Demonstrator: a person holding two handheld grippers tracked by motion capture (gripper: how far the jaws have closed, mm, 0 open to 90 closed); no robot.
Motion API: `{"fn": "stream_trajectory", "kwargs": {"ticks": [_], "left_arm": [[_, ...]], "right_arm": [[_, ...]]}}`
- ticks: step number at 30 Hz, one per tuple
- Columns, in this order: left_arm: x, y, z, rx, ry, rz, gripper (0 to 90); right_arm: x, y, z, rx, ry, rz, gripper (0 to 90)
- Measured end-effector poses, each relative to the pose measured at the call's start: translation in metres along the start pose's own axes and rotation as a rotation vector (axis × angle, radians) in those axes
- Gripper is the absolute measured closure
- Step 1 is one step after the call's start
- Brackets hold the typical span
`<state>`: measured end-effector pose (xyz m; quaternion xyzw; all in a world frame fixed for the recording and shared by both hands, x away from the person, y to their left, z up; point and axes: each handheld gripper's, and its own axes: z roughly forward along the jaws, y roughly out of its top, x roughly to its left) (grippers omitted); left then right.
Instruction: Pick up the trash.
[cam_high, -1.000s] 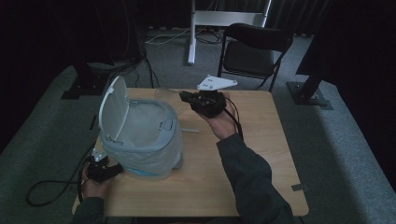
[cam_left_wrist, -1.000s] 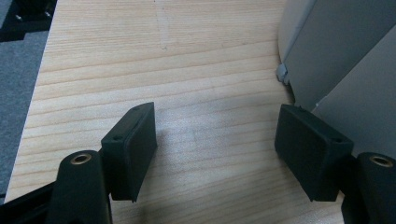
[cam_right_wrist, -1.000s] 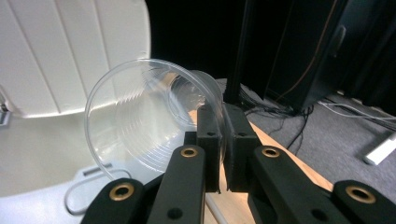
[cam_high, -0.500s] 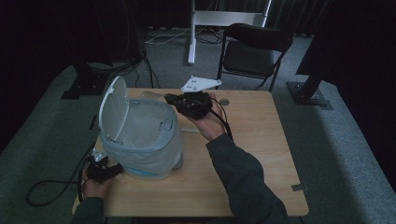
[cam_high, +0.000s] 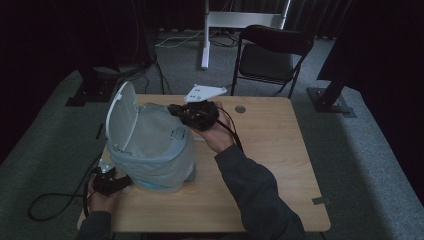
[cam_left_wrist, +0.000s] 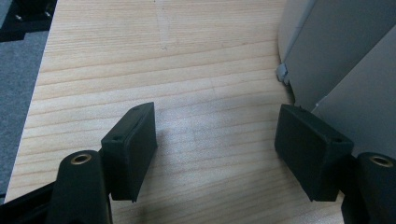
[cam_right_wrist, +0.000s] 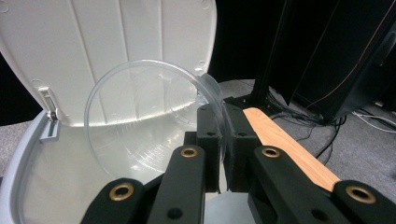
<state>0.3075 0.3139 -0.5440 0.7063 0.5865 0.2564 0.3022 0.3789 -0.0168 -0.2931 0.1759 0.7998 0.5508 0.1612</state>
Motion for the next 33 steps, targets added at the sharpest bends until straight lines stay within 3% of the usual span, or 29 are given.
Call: {"fn": "stream_trajectory", "kwargs": {"ticks": [4, 6, 8, 26, 33], "left_arm": [[0.000, 0.000, 0.000, 0.003, -0.001, 0.004, 30.0], [0.000, 0.000, 0.000, 0.000, 0.000, 0.000, 30.0], [0.000, 0.000, 0.000, 0.000, 0.000, 0.000, 30.0], [0.000, 0.000, 0.000, 0.003, 0.000, 0.004, 30.0], [0.000, 0.000, 0.000, 0.004, 0.000, 0.004, 30.0]], "right_arm": [[0.005, 0.001, 0.005, 0.010, 0.015, 0.010, 84.7], [0.007, 0.001, 0.012, 0.050, 0.071, 0.016, 65.4], [0.008, 0.000, 0.014, 0.057, 0.092, 0.018, 59.3], [-0.003, -0.007, 0.001, 0.037, 0.045, 0.030, 57.5], [-0.015, -0.015, -0.009, 0.040, -0.028, 0.028, 57.9]]}}
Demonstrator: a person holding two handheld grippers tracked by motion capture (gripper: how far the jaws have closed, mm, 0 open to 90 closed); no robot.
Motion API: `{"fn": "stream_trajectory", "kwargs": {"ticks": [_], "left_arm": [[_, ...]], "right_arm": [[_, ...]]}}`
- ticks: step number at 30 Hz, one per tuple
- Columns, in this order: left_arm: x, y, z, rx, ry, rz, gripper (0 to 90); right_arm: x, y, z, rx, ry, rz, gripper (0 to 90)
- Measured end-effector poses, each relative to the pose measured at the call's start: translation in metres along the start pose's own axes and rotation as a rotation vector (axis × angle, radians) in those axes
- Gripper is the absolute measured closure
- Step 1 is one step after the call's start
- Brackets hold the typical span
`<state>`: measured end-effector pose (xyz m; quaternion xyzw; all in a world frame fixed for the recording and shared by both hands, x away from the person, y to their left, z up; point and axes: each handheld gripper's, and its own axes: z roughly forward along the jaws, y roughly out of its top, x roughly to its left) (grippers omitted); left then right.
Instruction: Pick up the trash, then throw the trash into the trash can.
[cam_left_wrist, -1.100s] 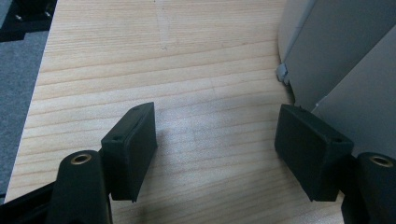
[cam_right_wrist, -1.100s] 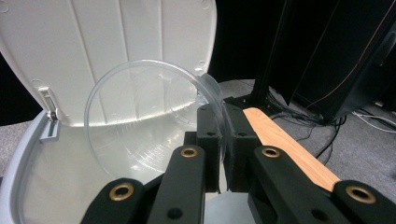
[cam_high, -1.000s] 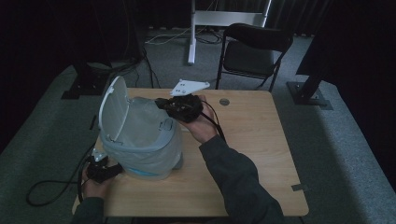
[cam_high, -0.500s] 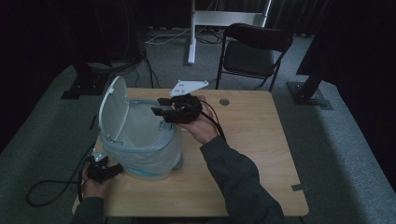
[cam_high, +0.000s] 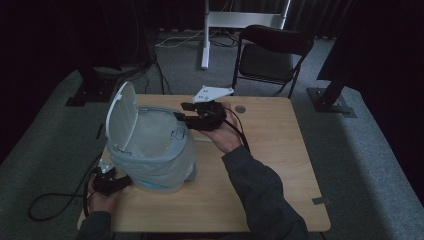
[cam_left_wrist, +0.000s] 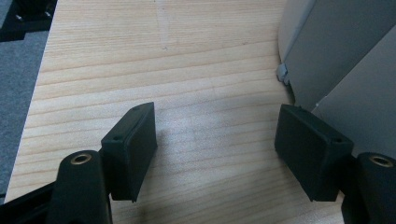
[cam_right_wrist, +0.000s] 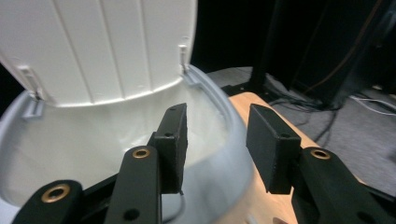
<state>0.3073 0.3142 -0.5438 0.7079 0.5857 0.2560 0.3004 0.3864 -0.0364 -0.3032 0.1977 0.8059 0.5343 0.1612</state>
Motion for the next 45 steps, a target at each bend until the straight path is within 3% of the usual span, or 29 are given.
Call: {"fn": "stream_trajectory", "kwargs": {"ticks": [6, 12, 21, 30, 45], "left_arm": [[-0.001, 0.000, 0.000, -0.002, 0.004, -0.004, 30.0], [-0.001, 0.000, 0.000, -0.002, 0.005, -0.005, 30.0], [-0.001, 0.000, 0.000, -0.002, 0.004, -0.004, 30.0], [-0.001, 0.000, 0.000, -0.003, 0.003, -0.004, 29.9], [0.000, 0.000, 0.000, -0.004, 0.001, -0.004, 29.9]], "right_arm": [[-0.009, -0.007, -0.005, -0.013, -0.027, 0.021, 58.7], [-0.015, -0.016, -0.008, 0.006, -0.067, 0.011, 58.6], [-0.033, -0.033, -0.015, 0.031, -0.127, 0.038, 57.2], [-0.047, -0.047, -0.015, 0.045, -0.157, 0.063, 57.2], [-0.065, -0.082, 0.011, 0.114, -0.159, 0.100, 58.1]]}}
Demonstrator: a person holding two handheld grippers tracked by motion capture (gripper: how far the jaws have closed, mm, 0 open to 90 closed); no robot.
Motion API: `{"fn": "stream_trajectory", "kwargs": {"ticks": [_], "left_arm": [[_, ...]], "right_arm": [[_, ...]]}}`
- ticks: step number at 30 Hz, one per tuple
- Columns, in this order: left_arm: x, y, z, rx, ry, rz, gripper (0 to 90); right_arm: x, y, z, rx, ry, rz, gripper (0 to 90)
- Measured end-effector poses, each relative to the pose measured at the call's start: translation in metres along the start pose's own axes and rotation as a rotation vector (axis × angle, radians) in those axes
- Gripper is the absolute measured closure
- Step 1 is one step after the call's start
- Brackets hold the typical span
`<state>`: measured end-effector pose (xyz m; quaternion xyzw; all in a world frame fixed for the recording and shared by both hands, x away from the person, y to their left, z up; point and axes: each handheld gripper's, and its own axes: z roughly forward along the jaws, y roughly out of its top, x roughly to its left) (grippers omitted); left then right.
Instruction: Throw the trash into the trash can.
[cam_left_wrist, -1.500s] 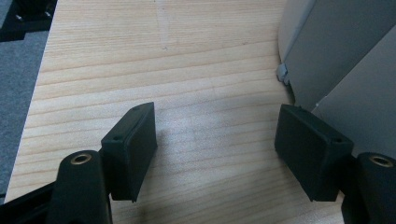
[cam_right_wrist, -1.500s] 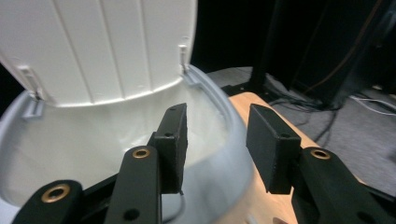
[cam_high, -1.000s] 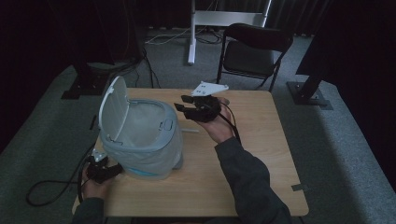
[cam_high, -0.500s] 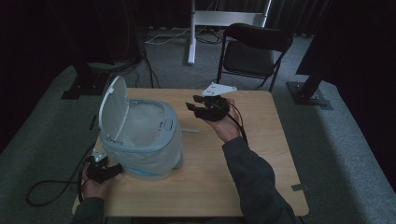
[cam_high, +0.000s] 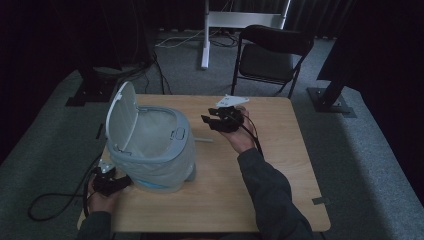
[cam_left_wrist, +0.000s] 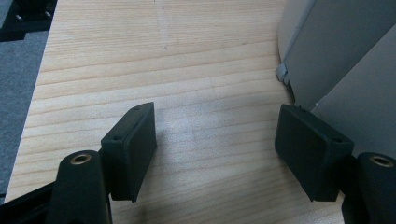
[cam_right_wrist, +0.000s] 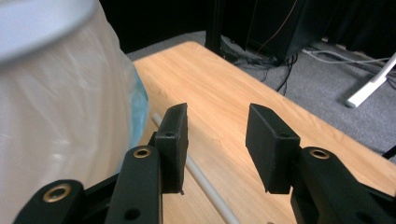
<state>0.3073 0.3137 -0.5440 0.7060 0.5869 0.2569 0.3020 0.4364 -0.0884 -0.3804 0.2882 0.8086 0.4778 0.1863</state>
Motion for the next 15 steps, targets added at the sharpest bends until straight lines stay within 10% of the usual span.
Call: {"fn": "stream_trajectory", "kwargs": {"ticks": [15], "left_arm": [[0.000, 0.000, 0.000, 0.001, 0.000, 0.000, 29.9]], "right_arm": [[-0.006, -0.027, 0.032, 0.070, 0.016, 0.015, 58.5]]}}
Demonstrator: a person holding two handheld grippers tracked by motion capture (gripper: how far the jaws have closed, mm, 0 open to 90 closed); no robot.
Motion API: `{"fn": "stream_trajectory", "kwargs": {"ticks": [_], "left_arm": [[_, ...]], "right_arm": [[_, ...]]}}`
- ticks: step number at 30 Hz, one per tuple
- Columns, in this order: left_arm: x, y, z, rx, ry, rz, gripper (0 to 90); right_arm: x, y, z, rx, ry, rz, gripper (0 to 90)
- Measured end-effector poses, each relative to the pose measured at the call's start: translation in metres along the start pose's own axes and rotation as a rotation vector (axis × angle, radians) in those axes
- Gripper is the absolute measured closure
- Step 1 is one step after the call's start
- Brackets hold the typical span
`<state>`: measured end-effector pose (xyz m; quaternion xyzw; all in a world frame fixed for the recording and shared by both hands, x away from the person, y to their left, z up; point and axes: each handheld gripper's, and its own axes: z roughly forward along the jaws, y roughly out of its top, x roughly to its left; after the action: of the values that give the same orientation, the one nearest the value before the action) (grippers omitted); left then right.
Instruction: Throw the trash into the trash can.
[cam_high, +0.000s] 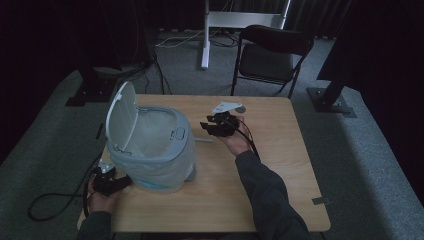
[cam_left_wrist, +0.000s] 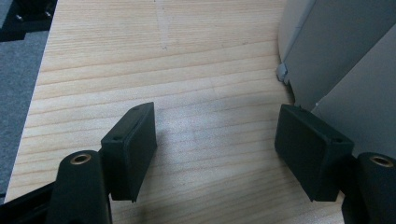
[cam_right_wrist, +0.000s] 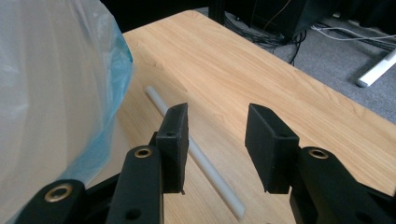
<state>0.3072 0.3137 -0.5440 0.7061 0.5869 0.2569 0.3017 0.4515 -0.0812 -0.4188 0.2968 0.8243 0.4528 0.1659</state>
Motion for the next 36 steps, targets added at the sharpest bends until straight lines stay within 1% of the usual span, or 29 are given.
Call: {"fn": "stream_trajectory", "kwargs": {"ticks": [2, 3, 13, 16, 17, 18, 19, 22, 25, 31, 34, 35, 36], "left_arm": [[0.000, 0.000, 0.000, 0.000, 0.001, -0.001, 29.9], [0.000, 0.000, 0.000, 0.006, 0.000, 0.006, 30.0], [0.000, 0.000, 0.000, 0.006, 0.000, 0.006, 29.9], [0.000, 0.000, 0.000, 0.006, 0.000, 0.006, 30.0], [0.000, 0.000, 0.000, 0.006, 0.000, 0.006, 29.9], [0.000, 0.000, 0.000, 0.006, 0.000, 0.006, 30.0], [0.000, 0.000, 0.000, 0.006, 0.000, 0.006, 30.0], [0.000, 0.000, 0.000, 0.006, 0.000, 0.006, 30.0], [0.000, 0.000, 0.000, 0.006, 0.000, 0.006, 29.9], [0.000, 0.000, 0.000, 0.006, 0.000, 0.006, 30.0], [0.000, 0.000, 0.000, 0.006, 0.000, 0.006, 29.9], [0.000, 0.000, 0.000, 0.000, 0.001, -0.001, 30.0], [0.000, 0.000, 0.000, 0.006, 0.000, 0.006, 30.0]], "right_arm": [[-0.001, -0.002, 0.003, 0.003, 0.005, 0.004, 58.6], [-0.001, -0.003, 0.005, 0.009, 0.005, 0.003, 58.6], [-0.003, -0.016, 0.023, 0.044, 0.016, 0.018, 59.7], [-0.005, -0.020, 0.031, 0.075, 0.017, 0.028, 60.0], [-0.005, -0.020, 0.031, 0.075, 0.017, 0.028, 60.0], [-0.006, -0.023, 0.036, 0.095, 0.017, 0.035, 60.7], [-0.006, -0.023, 0.036, 0.095, 0.017, 0.035, 60.7], [-0.006, -0.028, 0.044, 0.118, 0.019, 0.038, 61.7], [-0.006, -0.035, 0.054, 0.158, 0.016, 0.032, 63.0], [-0.010, -0.048, 0.068, 0.219, 0.004, 0.045, 64.4], [-0.012, -0.052, 0.074, 0.238, 0.008, 0.048, 64.3], [-0.013, -0.053, 0.076, 0.244, 0.004, 0.046, 64.3], [-0.013, -0.054, 0.077, 0.251, -0.001, 0.050, 64.3]]}}
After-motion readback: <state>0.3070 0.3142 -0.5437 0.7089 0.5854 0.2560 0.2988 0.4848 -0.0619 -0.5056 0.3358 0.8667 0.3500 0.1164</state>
